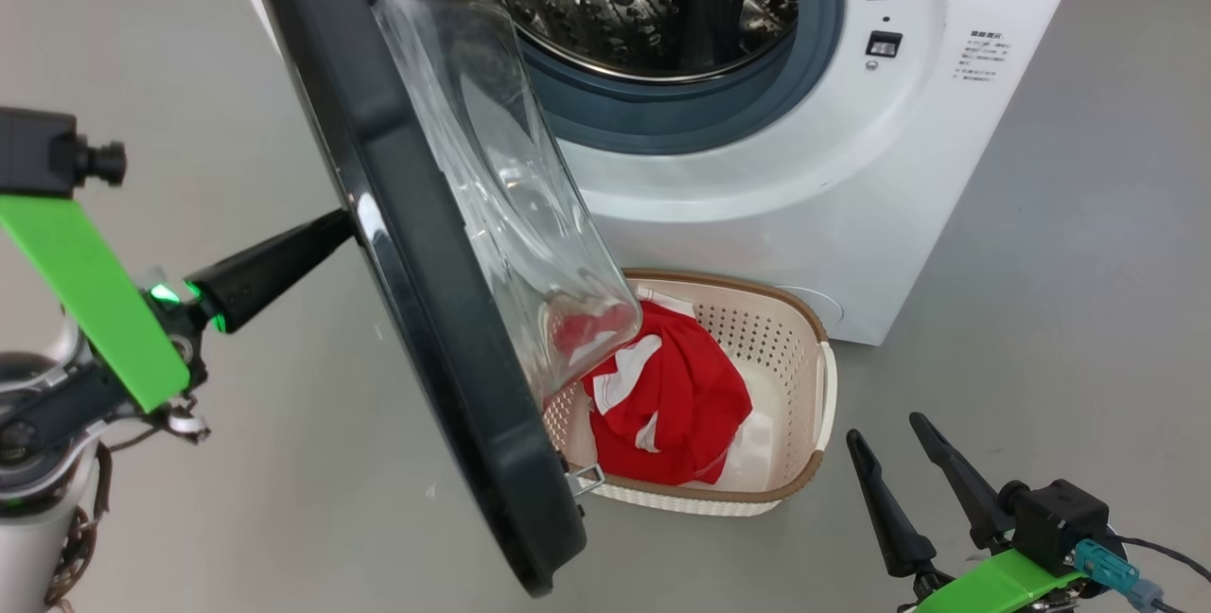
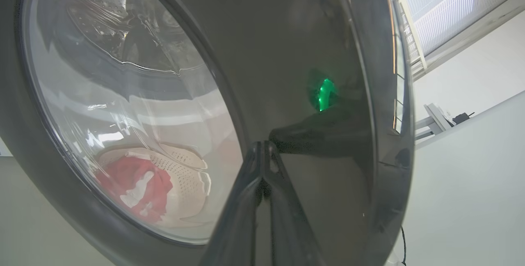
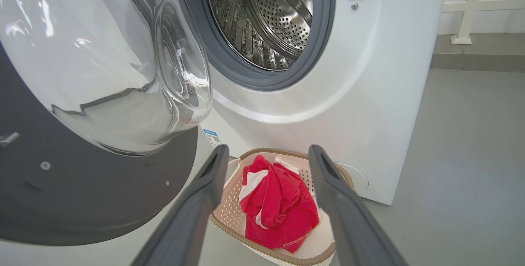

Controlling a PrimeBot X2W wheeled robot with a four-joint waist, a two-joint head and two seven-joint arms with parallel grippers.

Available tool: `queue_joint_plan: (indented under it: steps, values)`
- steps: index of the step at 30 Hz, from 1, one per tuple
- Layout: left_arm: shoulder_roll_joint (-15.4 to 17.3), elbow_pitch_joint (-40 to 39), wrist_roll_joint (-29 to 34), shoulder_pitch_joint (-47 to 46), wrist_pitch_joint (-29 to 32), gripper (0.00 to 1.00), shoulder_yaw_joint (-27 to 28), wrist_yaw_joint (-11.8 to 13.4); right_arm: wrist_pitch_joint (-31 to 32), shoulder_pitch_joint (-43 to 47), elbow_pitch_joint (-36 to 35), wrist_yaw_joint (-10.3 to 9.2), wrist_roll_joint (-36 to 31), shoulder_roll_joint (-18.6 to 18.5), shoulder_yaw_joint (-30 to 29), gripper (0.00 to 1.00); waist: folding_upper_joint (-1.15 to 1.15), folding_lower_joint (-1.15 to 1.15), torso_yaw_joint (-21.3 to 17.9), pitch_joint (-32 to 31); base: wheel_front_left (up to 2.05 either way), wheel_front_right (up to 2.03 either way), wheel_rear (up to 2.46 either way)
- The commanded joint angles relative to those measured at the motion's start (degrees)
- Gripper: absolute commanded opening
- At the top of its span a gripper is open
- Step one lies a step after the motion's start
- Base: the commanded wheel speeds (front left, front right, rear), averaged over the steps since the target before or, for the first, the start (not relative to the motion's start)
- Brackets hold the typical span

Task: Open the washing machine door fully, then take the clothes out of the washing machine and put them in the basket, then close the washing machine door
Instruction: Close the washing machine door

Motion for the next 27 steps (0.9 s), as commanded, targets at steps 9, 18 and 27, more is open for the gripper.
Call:
queue_joint_plan:
  steps: [9, 18, 27]
  values:
    - [3.7, -0.2, 1.9, 4.4, -6.5, 0.40, 2.7, -0.4, -0.4, 0.2, -1.3, 0.28, -0.7, -0.5, 1.5, 1.00, 0.00, 0.00, 1.1, -0.9, 0.00, 0.00, 0.00]
    - [4.6, 2.6, 3.4, 10.8, -14.2, 1.00, 2.1, -0.4, -0.4, 0.9, -1.4, 0.28, -0.5, -0.7, 1.6, 1.00, 0.00, 0.00, 1.8, -1.5, 0.00, 0.00, 0.00]
    - [4.3, 6.2, 3.9, 16.5, -22.7, 1.00, 0.6, -0.4, -0.4, 1.3, -1.4, 0.28, -0.4, -0.7, 1.7, 1.00, 0.00, 0.00, 2.5, -1.7, 0.00, 0.00, 0.00]
